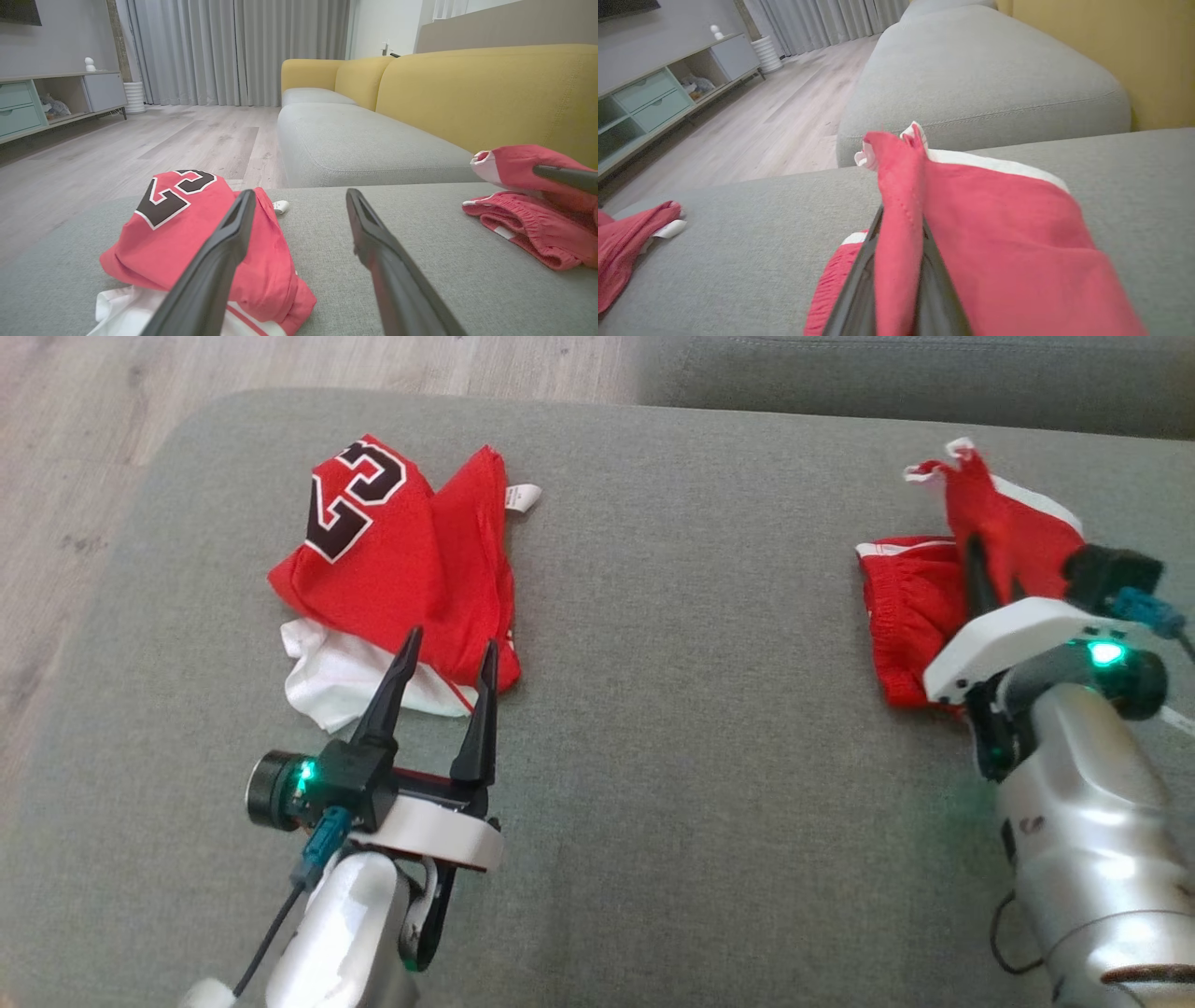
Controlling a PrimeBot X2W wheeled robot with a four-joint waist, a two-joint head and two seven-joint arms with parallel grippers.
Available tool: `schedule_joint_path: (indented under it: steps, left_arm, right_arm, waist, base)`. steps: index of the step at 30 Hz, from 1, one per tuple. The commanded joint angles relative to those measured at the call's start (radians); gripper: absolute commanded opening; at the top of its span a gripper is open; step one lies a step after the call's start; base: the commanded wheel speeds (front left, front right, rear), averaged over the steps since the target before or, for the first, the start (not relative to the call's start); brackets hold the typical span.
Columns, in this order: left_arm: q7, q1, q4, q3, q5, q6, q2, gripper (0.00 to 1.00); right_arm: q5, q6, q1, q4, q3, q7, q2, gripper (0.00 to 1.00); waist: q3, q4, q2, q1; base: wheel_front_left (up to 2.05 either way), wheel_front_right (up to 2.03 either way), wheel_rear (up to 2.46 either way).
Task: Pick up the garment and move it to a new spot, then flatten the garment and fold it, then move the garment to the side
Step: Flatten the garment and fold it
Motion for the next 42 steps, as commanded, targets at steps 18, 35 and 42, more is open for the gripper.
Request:
schedule_joint_path:
  steps: [18, 35, 42]
  left_arm:
    - [-0.005, -0.024, -0.027, 0.029, -0.009, 0.016, 0.011, 1.0]
    - [-0.005, 0.021, -0.074, 0.055, -0.04, 0.039, 0.011, 1.0]
    - [-0.005, 0.076, -0.112, 0.076, -0.052, 0.058, 0.011, 1.0]
  right_arm:
    - [0.088, -0.001, 0.057, 0.034, 0.302, -0.05, 0.047, 1.0]
    - [-0.138, -0.001, 0.351, -0.543, 0.005, -0.112, 0.038, 1.0]
    - [-0.151, -0.001, 0.506, -0.692, 0.016, -0.112, 0.049, 1.0]
  waist:
    - [-0.017, -0.023, -0.0001, 0.0]
    - [-0.111, -0.163, -0.0001, 0.0]
    - [-0.107, -0.184, -0.0001, 0.0]
  base:
    - [0.0, 0.0, 0.0]
    - [0.0, 0.0, 0.0]
    - [0.0, 0.0, 0.0]
